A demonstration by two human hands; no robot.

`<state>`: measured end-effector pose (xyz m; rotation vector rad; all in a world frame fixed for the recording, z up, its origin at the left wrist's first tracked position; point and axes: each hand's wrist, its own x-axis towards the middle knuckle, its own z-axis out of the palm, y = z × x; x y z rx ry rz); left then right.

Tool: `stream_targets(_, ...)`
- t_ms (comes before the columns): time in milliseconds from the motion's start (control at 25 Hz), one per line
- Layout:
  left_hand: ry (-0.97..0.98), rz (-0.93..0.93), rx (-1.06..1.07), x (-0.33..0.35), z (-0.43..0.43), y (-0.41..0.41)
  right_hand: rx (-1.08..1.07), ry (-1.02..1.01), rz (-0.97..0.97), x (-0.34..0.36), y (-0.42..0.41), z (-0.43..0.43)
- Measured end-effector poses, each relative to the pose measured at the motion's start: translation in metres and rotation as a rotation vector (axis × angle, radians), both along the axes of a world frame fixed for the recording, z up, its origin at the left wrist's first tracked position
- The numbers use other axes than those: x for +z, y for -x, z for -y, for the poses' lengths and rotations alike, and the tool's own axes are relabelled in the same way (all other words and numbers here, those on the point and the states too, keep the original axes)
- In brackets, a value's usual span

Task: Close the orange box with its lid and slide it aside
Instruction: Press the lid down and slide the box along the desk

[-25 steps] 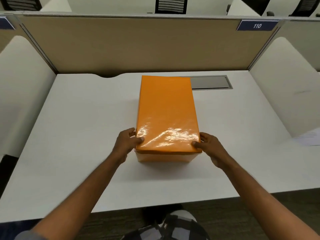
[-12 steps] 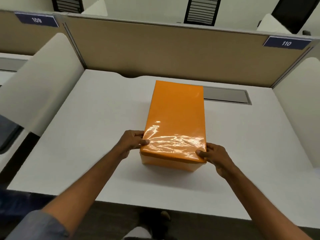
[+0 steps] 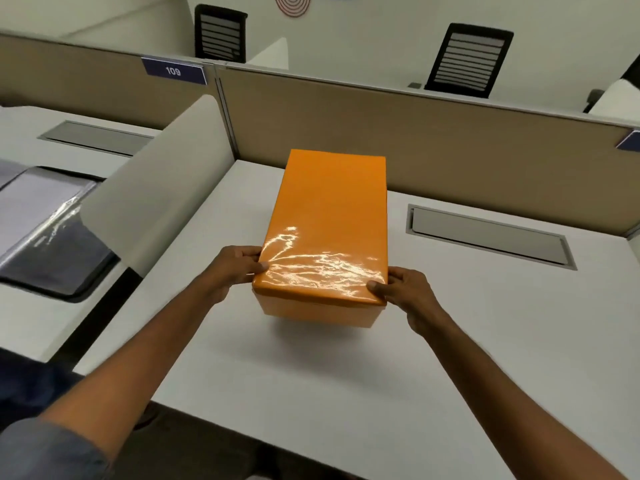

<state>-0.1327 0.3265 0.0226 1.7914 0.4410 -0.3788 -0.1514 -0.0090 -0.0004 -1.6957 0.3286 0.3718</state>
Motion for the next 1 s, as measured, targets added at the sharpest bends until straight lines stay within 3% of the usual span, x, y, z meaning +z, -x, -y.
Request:
stream_targets(400,-0.328,0.003,0.244,0.001,-0.157,-0.169,0.029,-0.009,-0.005,-0.01,-0.155,-0.189)
stream_targets(760,-0.607,-0.002,0.205,-0.036,-0.211,-0.252,-0.027,-0.033,-0.048,-0.031,-0.236,-0.272)
stream_targets(840,-0.7,0.112,0.162,-0.047,-0.206,-0.249,-0.016,-0.059,-0.029,-0.035,-0.238,-0.285)
stream_targets(920,-0.748,0.348,0.069,-0.057,-0.192,-0.242,0.006,-0.074,0.001,-0.036,-0.236,-0.298)
stream_targets(1000,-0.818,0.511,-0.069,-0.068,-0.179,-0.235,0.034,0.09,0.072,-0.036,-0.23,-0.313)
